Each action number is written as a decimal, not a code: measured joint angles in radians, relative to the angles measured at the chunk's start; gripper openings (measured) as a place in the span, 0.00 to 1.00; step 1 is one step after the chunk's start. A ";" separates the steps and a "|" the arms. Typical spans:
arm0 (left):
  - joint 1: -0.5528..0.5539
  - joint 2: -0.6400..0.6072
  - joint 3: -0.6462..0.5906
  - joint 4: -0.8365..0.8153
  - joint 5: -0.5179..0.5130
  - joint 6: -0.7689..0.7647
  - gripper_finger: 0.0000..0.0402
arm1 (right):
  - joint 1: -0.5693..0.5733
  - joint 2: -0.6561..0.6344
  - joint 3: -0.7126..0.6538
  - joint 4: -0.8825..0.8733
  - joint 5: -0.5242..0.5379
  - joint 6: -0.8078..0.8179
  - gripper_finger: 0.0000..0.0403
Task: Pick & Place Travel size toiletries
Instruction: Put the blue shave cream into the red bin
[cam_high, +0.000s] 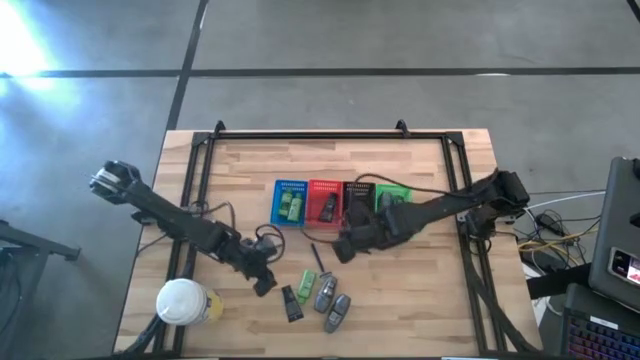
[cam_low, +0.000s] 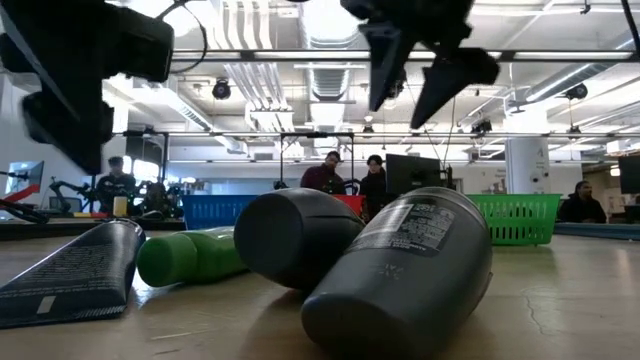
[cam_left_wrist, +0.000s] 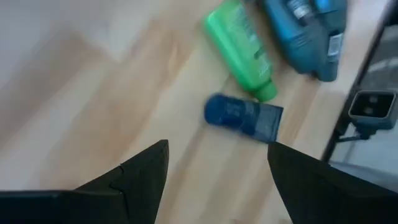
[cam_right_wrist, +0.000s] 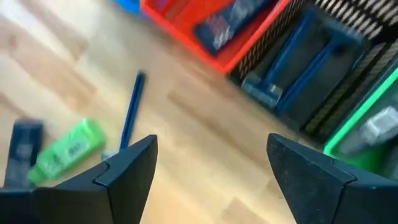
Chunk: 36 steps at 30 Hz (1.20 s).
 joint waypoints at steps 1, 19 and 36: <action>0.001 0.027 0.010 -0.008 0.016 -0.075 0.69 | 0.010 -0.002 0.000 -0.013 -0.010 0.011 0.74; -0.050 0.341 0.210 -0.023 -0.116 -0.611 0.69 | 0.098 -0.006 -0.003 -0.121 0.028 0.029 0.63; -0.065 0.441 0.266 -0.073 -0.072 -0.695 0.62 | 0.102 -0.006 -0.003 -0.174 0.057 -0.030 0.64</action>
